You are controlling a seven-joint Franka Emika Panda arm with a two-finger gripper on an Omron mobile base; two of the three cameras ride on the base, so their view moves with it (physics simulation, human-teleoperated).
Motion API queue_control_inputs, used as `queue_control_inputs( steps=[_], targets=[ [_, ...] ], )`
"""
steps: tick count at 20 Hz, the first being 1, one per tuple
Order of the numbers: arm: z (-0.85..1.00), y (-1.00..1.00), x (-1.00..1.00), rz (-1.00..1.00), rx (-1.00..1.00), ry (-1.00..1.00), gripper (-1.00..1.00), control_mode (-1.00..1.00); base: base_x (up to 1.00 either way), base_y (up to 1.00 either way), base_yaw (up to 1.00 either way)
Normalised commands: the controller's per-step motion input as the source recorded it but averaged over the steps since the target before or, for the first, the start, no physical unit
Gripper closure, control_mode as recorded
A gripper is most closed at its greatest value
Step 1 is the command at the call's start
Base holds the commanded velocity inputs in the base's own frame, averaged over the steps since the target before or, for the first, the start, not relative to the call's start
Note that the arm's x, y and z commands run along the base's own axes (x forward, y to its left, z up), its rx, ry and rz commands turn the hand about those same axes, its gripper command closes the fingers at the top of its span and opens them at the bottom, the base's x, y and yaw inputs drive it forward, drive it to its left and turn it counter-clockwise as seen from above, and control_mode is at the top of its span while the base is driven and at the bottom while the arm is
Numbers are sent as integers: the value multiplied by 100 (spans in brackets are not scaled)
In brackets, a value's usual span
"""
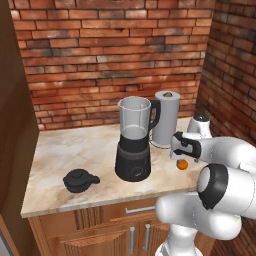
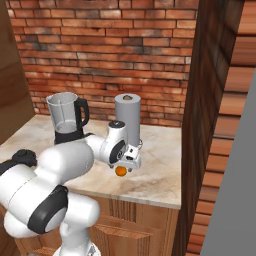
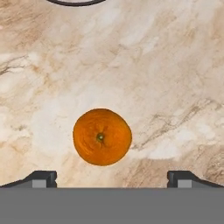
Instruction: Open the blender lid, put the tangerine in the blender, close the lid, and start the blender.
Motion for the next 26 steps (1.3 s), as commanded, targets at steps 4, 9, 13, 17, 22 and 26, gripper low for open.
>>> queue_control_inputs(
  steps=[4,9,13,17,22,26],
  targets=[
    [-14,0,14,8,0,0,-100,-100,0,0,0],
    [-15,0,16,7,0,0,-100,-100,0,0,0],
    [-17,0,9,7,0,0,-100,-100,0,0,0],
    [-18,0,0,6,0,0,-100,-100,0,0,0],
    [-27,3,0,5,0,0,-100,-100,0,0,0],
    [-10,9,0,3,0,0,100,-100,0,0,0]
  ],
)
